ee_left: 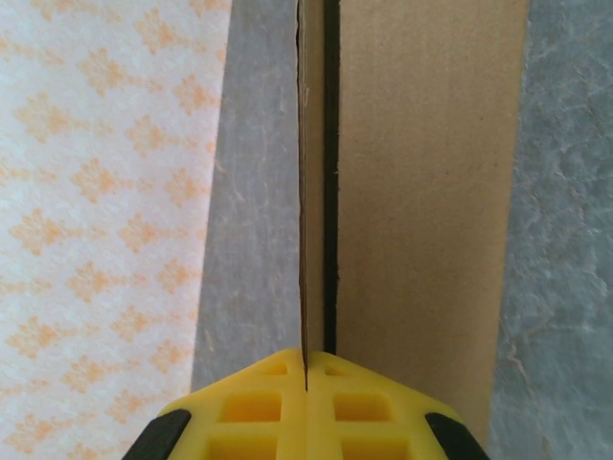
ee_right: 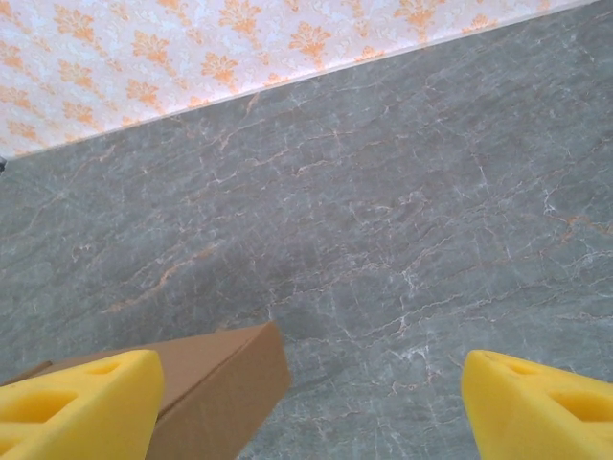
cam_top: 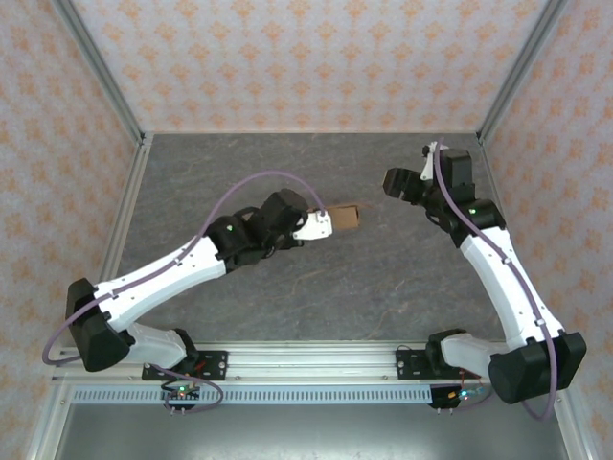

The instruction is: Fold the paper box

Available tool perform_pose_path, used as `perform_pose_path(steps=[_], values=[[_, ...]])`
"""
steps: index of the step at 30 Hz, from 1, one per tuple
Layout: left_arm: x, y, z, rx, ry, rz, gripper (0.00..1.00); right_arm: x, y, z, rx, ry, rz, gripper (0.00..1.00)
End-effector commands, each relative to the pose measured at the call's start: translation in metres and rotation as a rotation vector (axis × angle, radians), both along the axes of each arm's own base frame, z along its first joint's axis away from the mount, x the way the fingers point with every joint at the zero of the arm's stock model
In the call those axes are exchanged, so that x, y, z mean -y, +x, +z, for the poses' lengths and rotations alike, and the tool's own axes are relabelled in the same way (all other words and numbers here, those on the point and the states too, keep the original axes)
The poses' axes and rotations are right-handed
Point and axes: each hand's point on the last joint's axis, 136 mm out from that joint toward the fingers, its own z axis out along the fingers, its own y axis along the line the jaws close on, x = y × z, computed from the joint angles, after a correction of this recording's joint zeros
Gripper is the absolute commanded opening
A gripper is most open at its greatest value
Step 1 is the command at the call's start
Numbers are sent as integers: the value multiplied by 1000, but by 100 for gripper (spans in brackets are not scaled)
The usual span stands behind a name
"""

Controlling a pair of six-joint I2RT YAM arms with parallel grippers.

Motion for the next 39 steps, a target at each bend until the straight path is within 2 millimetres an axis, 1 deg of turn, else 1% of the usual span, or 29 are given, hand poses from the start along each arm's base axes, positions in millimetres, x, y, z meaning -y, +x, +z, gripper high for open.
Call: perform_pose_path(steps=[1, 3, 6, 10, 15, 19, 22, 26, 29, 31, 34, 36, 39], values=[[-20, -15, -12, -161, 42, 33, 0, -5, -11, 2, -22, -16, 64, 80], [-25, -16, -12, -217, 31, 41, 0, -13, -17, 3, -18, -8, 123, 78], [-30, -18, -20, -300, 38, 41, 0, -23, -25, 6, 5, -8, 205, 74], [-32, -18, -27, -375, 18, 33, 0, -43, -36, 7, 27, -41, 332, 69], [-31, -14, -36, -459, 5, 20, 0, -71, -45, 6, 71, -56, 499, 68], [-31, -7, -39, -513, -4, 16, 0, -90, -50, -4, 119, -76, 642, 68], [-30, -2, -41, -537, -1, 13, 0, -98, -46, -10, 146, -82, 697, 68], [-28, 3, -46, -544, 1, 8, 0, -106, -36, -29, 132, -119, 746, 64], [-28, 7, -48, -540, -4, 11, 0, -113, -28, -41, 160, -156, 775, 60], [-28, 8, -48, -536, -10, 9, 0, -116, -22, -49, 161, -186, 789, 56], [-27, 8, -48, -536, -12, 7, 0, -117, -13, -56, 174, -208, 791, 50], [-27, 9, -49, -536, -12, 7, 0, -120, -12, -58, 175, -208, 804, 45], [-27, 9, -49, -537, -12, 8, 0, -122, -15, -61, 170, -204, 831, 37]])
